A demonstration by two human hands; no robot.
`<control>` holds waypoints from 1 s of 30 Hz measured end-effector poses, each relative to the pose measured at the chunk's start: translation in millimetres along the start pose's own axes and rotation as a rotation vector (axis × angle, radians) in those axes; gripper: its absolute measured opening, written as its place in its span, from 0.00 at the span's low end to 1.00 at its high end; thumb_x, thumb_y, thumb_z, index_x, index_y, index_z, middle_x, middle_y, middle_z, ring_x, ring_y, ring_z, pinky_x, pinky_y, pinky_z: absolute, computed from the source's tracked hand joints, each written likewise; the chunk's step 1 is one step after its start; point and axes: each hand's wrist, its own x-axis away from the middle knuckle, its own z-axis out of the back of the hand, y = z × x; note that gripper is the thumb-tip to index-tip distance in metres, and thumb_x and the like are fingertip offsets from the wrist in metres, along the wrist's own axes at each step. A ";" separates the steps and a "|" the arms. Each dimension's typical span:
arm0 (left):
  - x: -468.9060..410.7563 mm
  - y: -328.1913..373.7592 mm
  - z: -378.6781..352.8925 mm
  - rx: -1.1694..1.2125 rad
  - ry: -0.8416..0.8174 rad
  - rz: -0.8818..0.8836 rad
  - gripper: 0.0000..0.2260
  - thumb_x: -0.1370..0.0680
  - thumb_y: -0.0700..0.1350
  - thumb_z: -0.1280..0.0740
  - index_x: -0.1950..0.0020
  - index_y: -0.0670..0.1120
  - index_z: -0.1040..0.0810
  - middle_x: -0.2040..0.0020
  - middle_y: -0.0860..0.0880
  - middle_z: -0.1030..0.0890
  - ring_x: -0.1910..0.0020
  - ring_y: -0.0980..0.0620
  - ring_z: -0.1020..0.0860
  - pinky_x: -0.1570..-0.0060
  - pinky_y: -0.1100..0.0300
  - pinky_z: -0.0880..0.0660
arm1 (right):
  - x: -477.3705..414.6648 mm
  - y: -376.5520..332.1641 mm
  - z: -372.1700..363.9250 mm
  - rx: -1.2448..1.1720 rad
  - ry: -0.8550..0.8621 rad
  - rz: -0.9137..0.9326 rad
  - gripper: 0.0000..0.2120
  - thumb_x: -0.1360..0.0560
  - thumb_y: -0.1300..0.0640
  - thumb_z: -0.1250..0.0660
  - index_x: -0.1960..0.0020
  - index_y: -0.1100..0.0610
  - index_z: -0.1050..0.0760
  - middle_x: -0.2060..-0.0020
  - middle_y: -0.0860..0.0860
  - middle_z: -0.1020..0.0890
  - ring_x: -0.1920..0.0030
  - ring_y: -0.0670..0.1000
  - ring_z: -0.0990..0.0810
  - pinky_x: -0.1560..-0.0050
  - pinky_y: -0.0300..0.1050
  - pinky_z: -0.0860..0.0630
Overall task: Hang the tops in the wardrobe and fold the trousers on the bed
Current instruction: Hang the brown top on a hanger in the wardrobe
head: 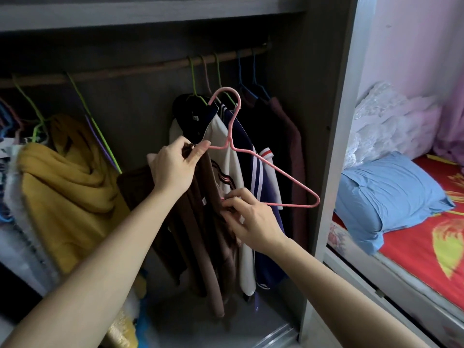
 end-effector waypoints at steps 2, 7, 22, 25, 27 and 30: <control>1.7 -5.2 -0.8 -0.015 0.003 0.010 0.26 0.26 0.72 0.45 0.59 0.50 0.28 0.68 0.52 0.23 0.62 0.46 0.23 0.49 0.53 0.40 | 3.0 -6.7 0.6 -0.155 -0.049 -0.046 0.04 0.23 0.54 0.35 0.48 0.50 0.27 0.53 0.42 0.23 0.60 0.46 0.23 0.61 0.51 0.24; 2.1 -19.4 -2.3 -0.079 0.063 0.055 0.27 0.26 0.71 0.41 0.57 0.47 0.24 0.61 0.46 0.18 0.56 0.41 0.21 0.48 0.51 0.39 | 15.7 3.4 8.1 -0.272 -0.318 -0.295 0.08 0.23 0.47 0.40 0.48 0.49 0.33 0.67 0.47 0.20 0.67 0.47 0.21 0.64 0.47 0.25; 1.4 -75.9 18.1 -0.020 0.018 0.210 0.35 0.32 0.78 0.45 0.64 0.45 0.24 0.70 0.48 0.27 0.65 0.42 0.27 0.52 0.44 0.26 | 52.5 64.2 76.4 0.372 -0.111 -0.128 0.14 0.19 0.43 0.43 0.41 0.47 0.24 0.63 0.45 0.18 0.60 0.48 0.19 0.63 0.46 0.25; 3.3 -78.1 18.4 -0.018 0.007 0.180 0.38 0.33 0.80 0.47 0.67 0.44 0.26 0.72 0.49 0.28 0.68 0.45 0.29 0.62 0.53 0.34 | 49.0 64.6 82.1 0.384 -0.072 -0.142 0.11 0.19 0.45 0.41 0.45 0.51 0.26 0.66 0.44 0.21 0.64 0.50 0.20 0.67 0.44 0.29; 3.9 -78.1 15.8 -0.013 0.000 0.185 0.38 0.32 0.79 0.47 0.67 0.43 0.26 0.73 0.48 0.28 0.69 0.45 0.29 0.65 0.55 0.36 | 49.1 61.5 78.6 0.334 -0.036 -0.189 0.09 0.19 0.48 0.39 0.44 0.53 0.30 0.64 0.42 0.24 0.66 0.50 0.21 0.67 0.42 0.32; 3.3 -81.8 12.1 0.024 -0.025 0.211 0.35 0.31 0.77 0.43 0.68 0.44 0.26 0.72 0.47 0.26 0.69 0.44 0.27 0.66 0.54 0.35 | 52.4 58.7 72.9 0.260 -0.016 -0.252 0.19 0.20 0.50 0.36 0.33 0.56 0.33 0.56 0.46 0.20 0.65 0.50 0.19 0.65 0.42 0.28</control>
